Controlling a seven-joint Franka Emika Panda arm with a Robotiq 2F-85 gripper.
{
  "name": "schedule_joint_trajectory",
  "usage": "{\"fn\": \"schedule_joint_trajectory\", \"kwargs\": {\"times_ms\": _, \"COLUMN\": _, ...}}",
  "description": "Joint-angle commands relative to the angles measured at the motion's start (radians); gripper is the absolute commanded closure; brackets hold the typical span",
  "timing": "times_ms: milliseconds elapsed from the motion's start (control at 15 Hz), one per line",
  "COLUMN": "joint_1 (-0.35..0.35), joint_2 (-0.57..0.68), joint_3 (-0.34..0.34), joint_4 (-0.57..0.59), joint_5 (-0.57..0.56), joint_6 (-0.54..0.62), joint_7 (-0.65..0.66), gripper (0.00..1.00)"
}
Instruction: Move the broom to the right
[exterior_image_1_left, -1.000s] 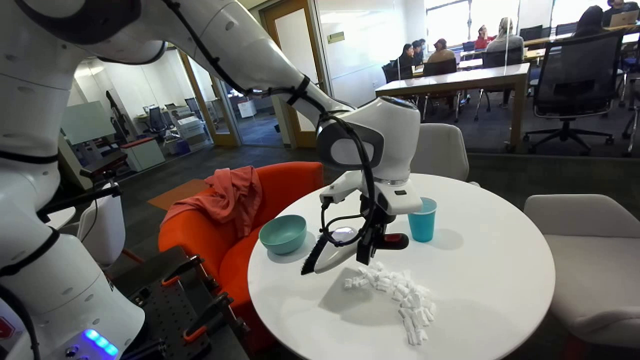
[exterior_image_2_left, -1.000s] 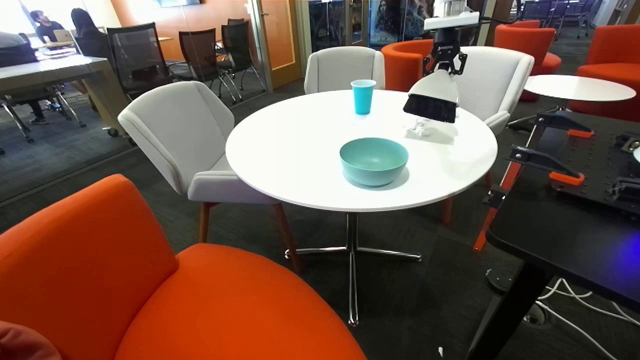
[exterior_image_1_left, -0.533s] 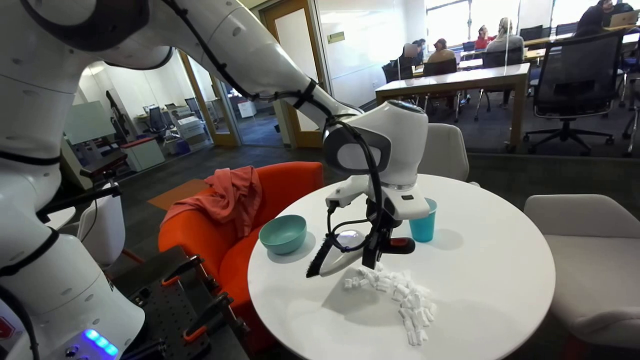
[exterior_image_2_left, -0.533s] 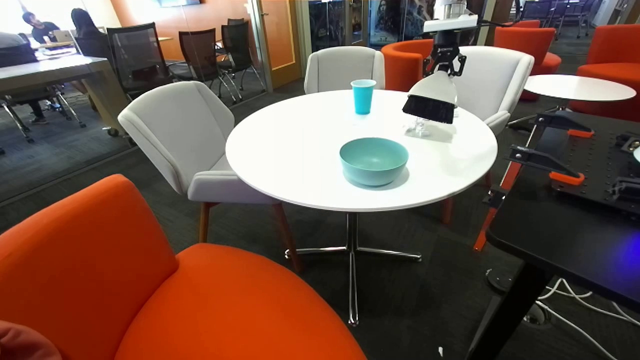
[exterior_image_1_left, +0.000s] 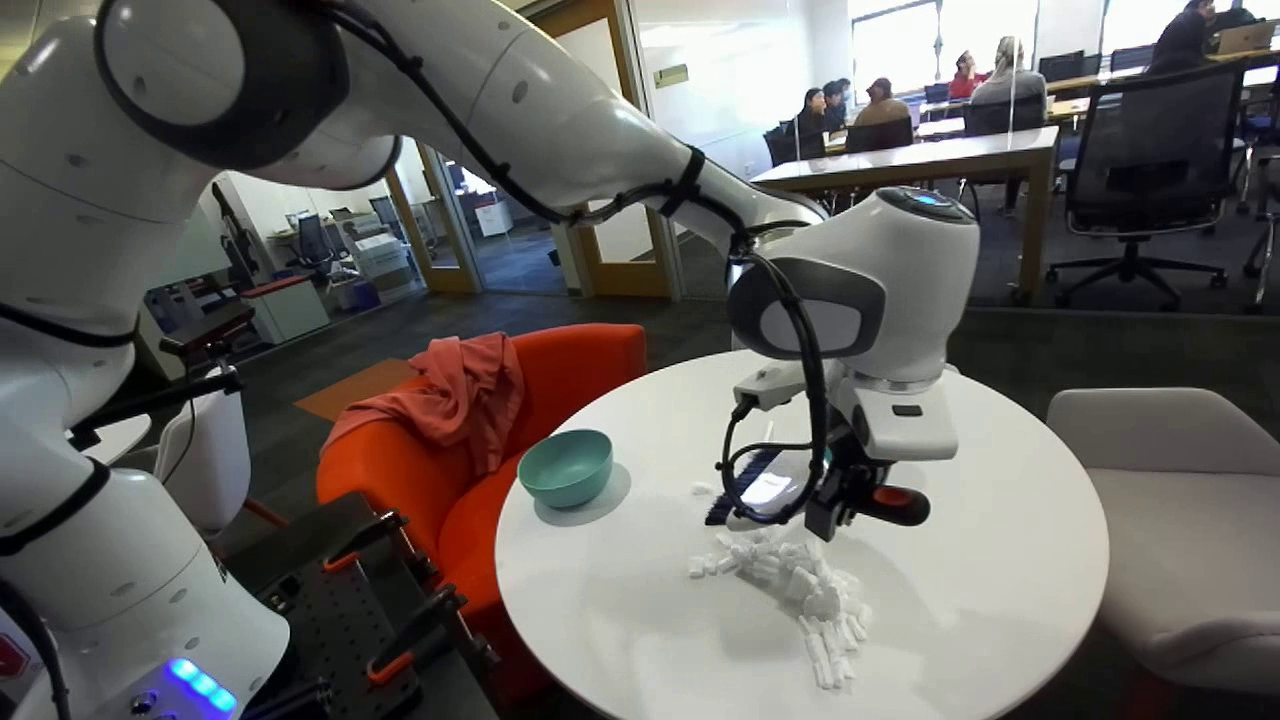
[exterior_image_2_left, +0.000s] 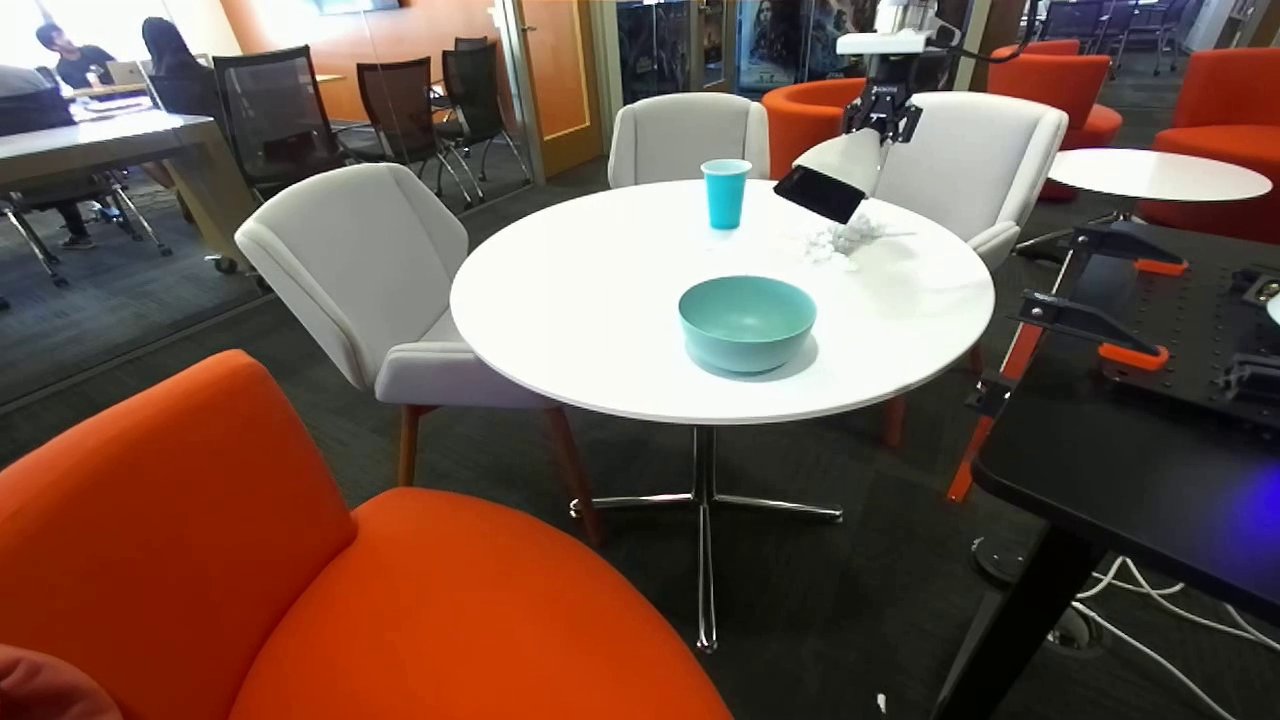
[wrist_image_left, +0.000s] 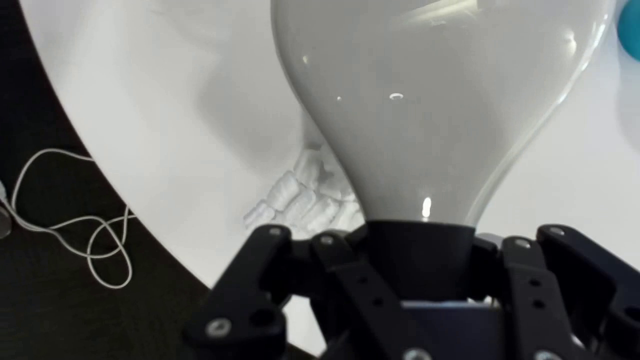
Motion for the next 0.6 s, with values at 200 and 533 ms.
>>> {"fn": "schedule_joint_trajectory", "kwargs": {"times_ms": 200, "joint_1": -0.104, "joint_2": 0.199, "joint_3": 0.024, "joint_4": 0.358, "joint_5": 0.037, "joint_6": -0.115, "joint_7": 0.244, "gripper": 1.0}}
{"fn": "schedule_joint_trajectory", "kwargs": {"times_ms": 533, "joint_1": -0.143, "joint_2": 0.348, "joint_3": 0.022, "joint_4": 0.572, "joint_5": 0.08, "joint_6": -0.126, "joint_7": 0.453, "gripper": 1.0}}
